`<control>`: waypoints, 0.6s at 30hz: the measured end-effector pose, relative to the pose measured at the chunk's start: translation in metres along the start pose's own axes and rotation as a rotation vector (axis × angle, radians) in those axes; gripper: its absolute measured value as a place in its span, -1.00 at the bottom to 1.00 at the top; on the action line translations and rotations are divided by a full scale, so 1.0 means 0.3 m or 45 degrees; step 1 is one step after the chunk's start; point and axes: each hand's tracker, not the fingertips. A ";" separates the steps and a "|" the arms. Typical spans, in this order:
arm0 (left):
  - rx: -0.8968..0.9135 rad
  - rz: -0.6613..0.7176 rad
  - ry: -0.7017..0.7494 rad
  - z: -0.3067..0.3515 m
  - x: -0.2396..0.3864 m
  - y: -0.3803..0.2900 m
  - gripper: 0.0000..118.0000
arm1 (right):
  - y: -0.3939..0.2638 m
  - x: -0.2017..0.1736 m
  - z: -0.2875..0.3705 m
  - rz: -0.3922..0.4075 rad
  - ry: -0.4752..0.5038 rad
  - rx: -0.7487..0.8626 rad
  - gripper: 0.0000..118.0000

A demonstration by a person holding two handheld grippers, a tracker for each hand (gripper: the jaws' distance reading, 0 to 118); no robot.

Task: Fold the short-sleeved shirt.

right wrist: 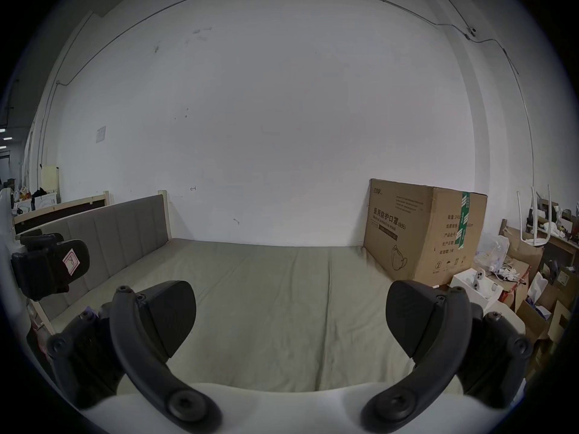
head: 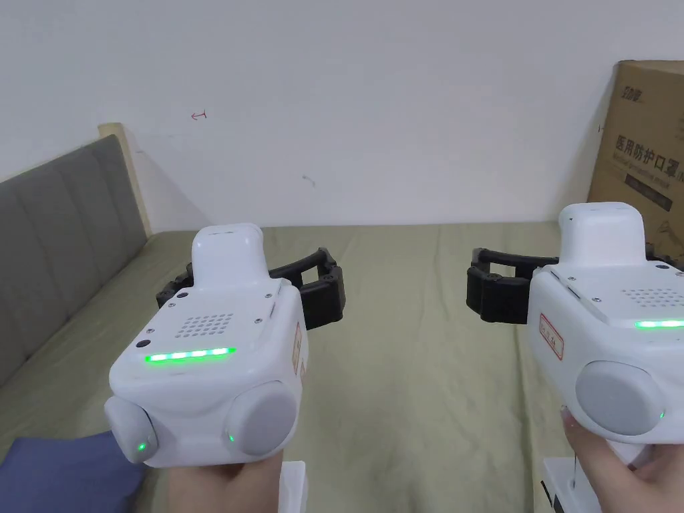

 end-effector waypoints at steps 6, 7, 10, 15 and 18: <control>0.005 -0.008 -0.006 -0.001 -0.001 -0.008 0.80 | -0.003 -0.013 -0.005 0.007 0.008 -0.009 1.00; 0.003 -0.010 -0.009 -0.002 0.000 -0.010 0.80 | -0.005 -0.015 -0.006 0.010 0.007 -0.009 1.00; -0.007 -0.011 -0.004 -0.008 0.005 -0.014 0.79 | -0.006 -0.015 -0.011 0.008 0.006 -0.014 1.00; -0.028 -0.002 -0.014 -0.020 0.006 -0.020 0.79 | -0.010 -0.014 -0.016 0.002 0.006 -0.024 1.00; -0.042 -0.011 0.005 -0.033 0.015 -0.031 0.79 | -0.014 -0.012 -0.019 0.005 0.009 -0.031 1.00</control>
